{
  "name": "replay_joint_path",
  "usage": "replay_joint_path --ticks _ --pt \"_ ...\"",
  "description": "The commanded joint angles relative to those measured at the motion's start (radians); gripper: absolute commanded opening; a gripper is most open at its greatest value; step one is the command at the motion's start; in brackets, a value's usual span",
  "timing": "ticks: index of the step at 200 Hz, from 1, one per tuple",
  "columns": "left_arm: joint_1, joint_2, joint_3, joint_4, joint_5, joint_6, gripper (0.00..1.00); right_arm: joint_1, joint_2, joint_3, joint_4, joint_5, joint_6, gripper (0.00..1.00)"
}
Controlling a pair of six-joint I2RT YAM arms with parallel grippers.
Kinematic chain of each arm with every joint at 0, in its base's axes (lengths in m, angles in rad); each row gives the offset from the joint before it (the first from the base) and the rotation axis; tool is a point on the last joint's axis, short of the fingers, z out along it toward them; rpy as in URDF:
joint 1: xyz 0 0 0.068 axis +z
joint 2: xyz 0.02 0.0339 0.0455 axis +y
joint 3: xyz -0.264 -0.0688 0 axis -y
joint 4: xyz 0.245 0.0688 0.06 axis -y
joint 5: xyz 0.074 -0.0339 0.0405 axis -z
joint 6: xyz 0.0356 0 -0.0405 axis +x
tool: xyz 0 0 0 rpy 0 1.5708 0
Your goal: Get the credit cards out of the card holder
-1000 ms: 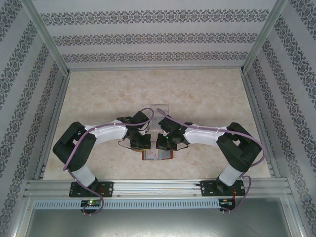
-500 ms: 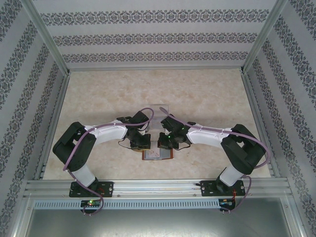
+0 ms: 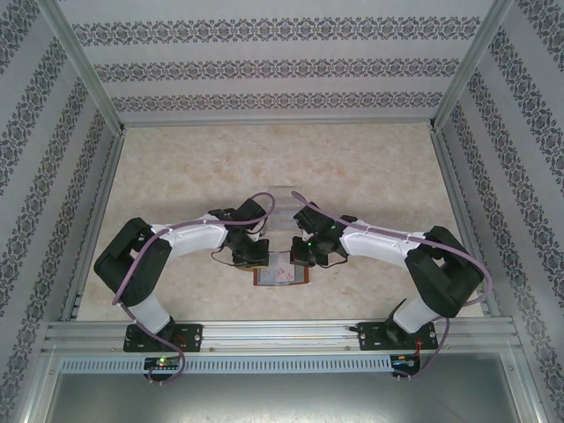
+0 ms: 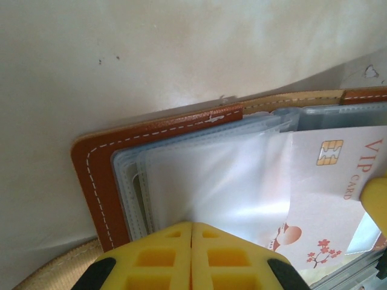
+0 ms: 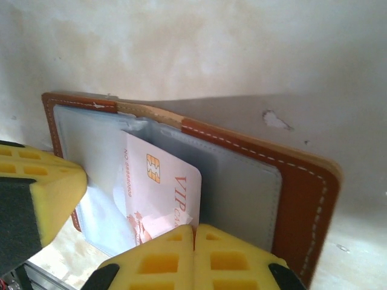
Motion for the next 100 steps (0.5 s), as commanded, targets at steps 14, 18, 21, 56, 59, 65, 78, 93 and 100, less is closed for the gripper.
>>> replay_joint_path --ticks 14,18,21,56,59,65,78,93,100 --pt "-0.010 0.006 -0.024 -0.079 -0.074 0.007 0.08 -0.012 -0.032 0.017 -0.094 0.055 -0.033 0.00" --pt "-0.010 0.005 -0.024 -0.080 -0.072 0.006 0.08 -0.012 -0.033 0.018 -0.096 0.057 -0.033 0.00" --pt "-0.010 0.006 -0.024 -0.080 -0.071 0.007 0.08 -0.012 -0.034 0.019 -0.099 0.058 -0.034 0.00" --pt "-0.010 -0.001 -0.024 -0.074 -0.065 0.004 0.09 -0.012 -0.039 0.037 -0.119 0.068 -0.038 0.00" --pt "-0.011 0.000 -0.024 -0.074 -0.065 0.004 0.09 -0.011 -0.039 0.038 -0.120 0.070 -0.038 0.00" --pt "-0.010 -0.002 -0.023 -0.074 -0.066 0.004 0.09 -0.012 -0.039 0.041 -0.121 0.069 -0.038 0.00" --pt "-0.010 -0.003 -0.022 -0.073 -0.063 0.004 0.09 -0.012 -0.039 0.043 -0.122 0.068 -0.037 0.00" --pt "-0.010 -0.006 -0.021 -0.075 -0.064 0.003 0.09 -0.011 -0.038 0.049 -0.122 0.067 -0.037 0.00" --pt "-0.010 -0.008 -0.020 -0.075 -0.063 0.004 0.09 -0.012 -0.039 0.052 -0.123 0.069 -0.037 0.00"
